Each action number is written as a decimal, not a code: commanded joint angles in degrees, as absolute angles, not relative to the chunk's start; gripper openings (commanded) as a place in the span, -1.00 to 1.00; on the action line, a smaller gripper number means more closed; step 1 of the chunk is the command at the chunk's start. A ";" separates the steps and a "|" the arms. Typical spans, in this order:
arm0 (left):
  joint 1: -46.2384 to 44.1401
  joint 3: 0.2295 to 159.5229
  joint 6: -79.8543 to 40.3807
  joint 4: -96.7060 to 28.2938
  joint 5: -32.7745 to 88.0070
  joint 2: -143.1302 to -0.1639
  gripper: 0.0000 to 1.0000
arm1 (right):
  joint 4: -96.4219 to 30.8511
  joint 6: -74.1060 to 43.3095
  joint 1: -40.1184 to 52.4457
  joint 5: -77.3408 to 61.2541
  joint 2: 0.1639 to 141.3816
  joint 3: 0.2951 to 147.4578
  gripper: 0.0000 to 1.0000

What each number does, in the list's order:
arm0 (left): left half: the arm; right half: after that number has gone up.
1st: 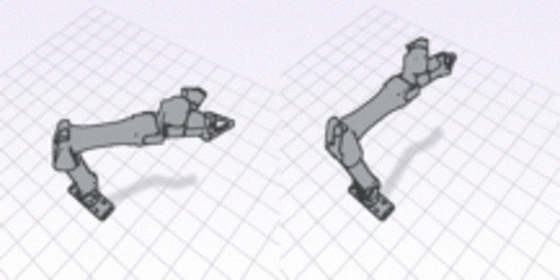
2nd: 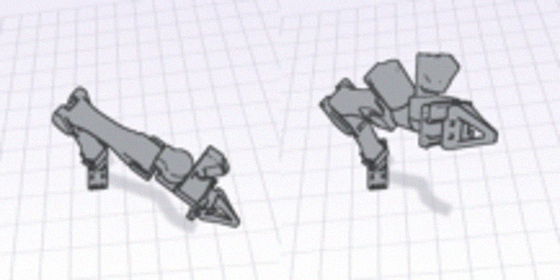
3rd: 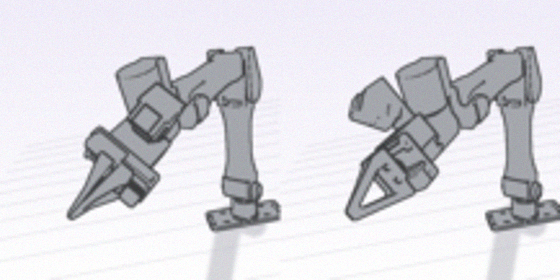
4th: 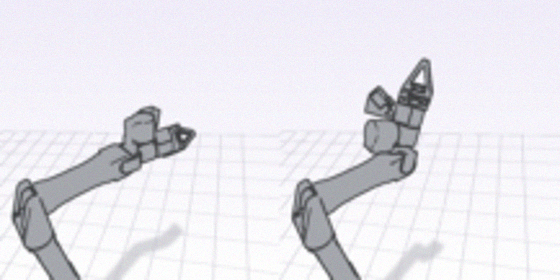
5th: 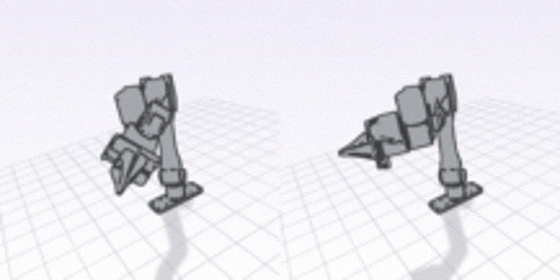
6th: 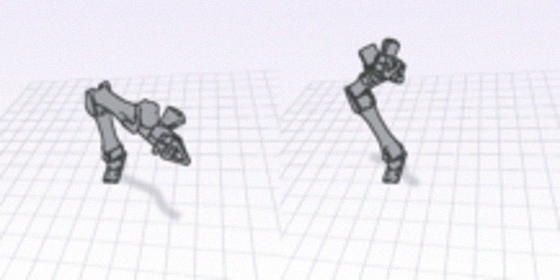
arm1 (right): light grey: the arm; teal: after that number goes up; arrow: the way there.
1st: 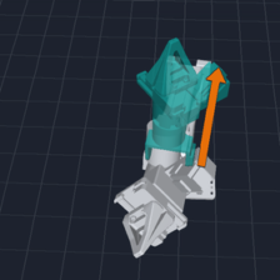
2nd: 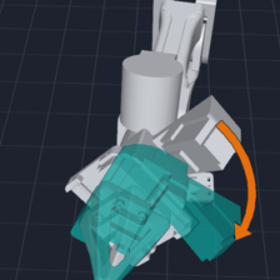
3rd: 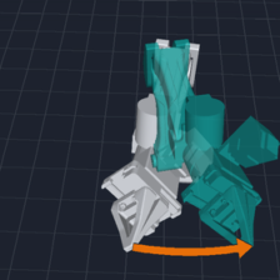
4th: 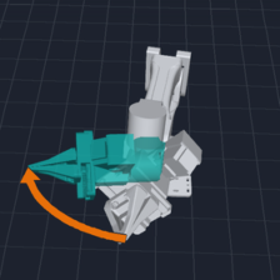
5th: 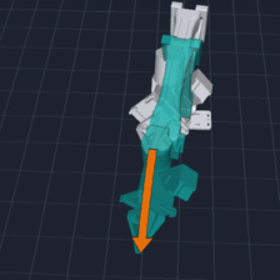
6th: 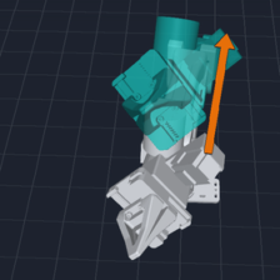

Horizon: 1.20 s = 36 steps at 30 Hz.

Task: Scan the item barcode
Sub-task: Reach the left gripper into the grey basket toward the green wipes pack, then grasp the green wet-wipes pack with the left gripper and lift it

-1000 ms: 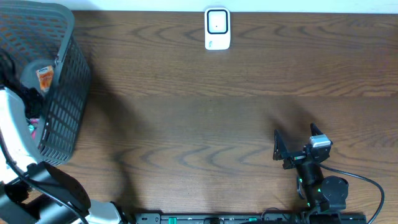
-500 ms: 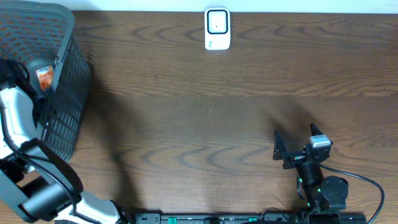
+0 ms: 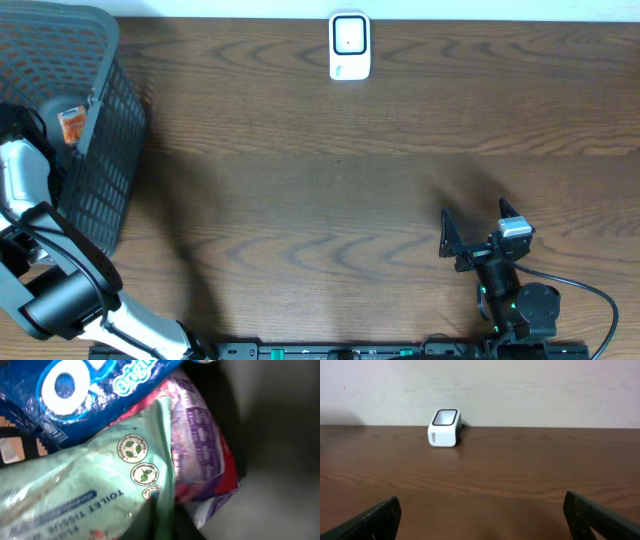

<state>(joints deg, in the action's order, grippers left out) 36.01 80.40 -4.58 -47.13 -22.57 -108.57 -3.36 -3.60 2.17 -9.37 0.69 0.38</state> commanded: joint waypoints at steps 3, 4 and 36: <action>37.54 80.12 -5.02 -47.44 -18.68 -109.58 -0.85 | -3.62 -3.11 2.46 -9.30 0.38 0.32 0.98; 37.54 80.47 -5.02 -47.44 -17.30 -108.97 -0.86 | -3.60 -3.14 2.46 -9.30 0.38 0.30 0.98; 37.56 81.69 -7.73 -38.72 0.40 -84.97 1.00 | -3.60 -3.11 2.46 -9.30 0.38 0.30 0.98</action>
